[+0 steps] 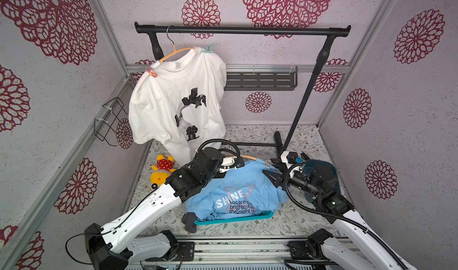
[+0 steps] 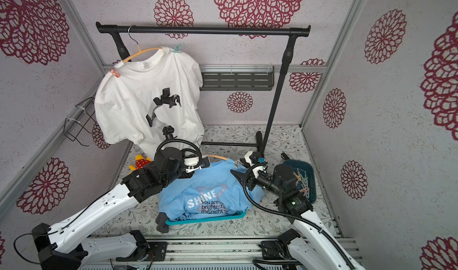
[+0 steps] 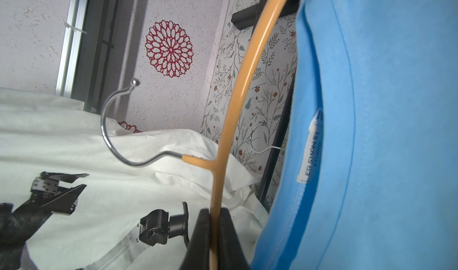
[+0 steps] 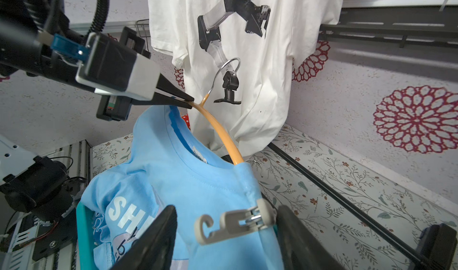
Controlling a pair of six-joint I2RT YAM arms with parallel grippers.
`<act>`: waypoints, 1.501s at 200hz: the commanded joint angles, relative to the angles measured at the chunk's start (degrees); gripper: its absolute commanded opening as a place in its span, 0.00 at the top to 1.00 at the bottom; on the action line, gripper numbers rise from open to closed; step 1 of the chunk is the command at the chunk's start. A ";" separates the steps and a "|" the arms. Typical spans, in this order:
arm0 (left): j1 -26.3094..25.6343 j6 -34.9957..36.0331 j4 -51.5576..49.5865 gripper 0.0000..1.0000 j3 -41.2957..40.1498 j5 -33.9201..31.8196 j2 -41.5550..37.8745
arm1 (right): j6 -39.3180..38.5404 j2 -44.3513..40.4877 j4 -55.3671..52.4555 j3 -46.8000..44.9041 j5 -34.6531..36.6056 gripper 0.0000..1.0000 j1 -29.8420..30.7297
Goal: Use clothespins to secure the t-shirt on both sides of the hanger
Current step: Clamp the T-shirt on the hanger, then place the hanger in the basket.
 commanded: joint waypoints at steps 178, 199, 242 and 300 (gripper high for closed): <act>1.75 -16.91 -11.35 1.00 4.90 8.90 9.19 | 31.85 2.12 -26.51 3.88 46.15 0.37 -20.41; 2.16 -17.91 -11.94 1.00 5.32 10.73 10.74 | 31.83 5.06 -23.70 1.36 40.87 0.45 -28.80; 3.29 -19.51 -12.14 1.00 3.78 9.16 11.80 | 28.61 16.63 -16.23 -1.34 30.33 0.49 -41.22; 6.65 -23.14 -11.94 1.00 4.18 12.23 15.48 | 16.46 37.36 -18.13 7.07 27.35 0.59 -42.27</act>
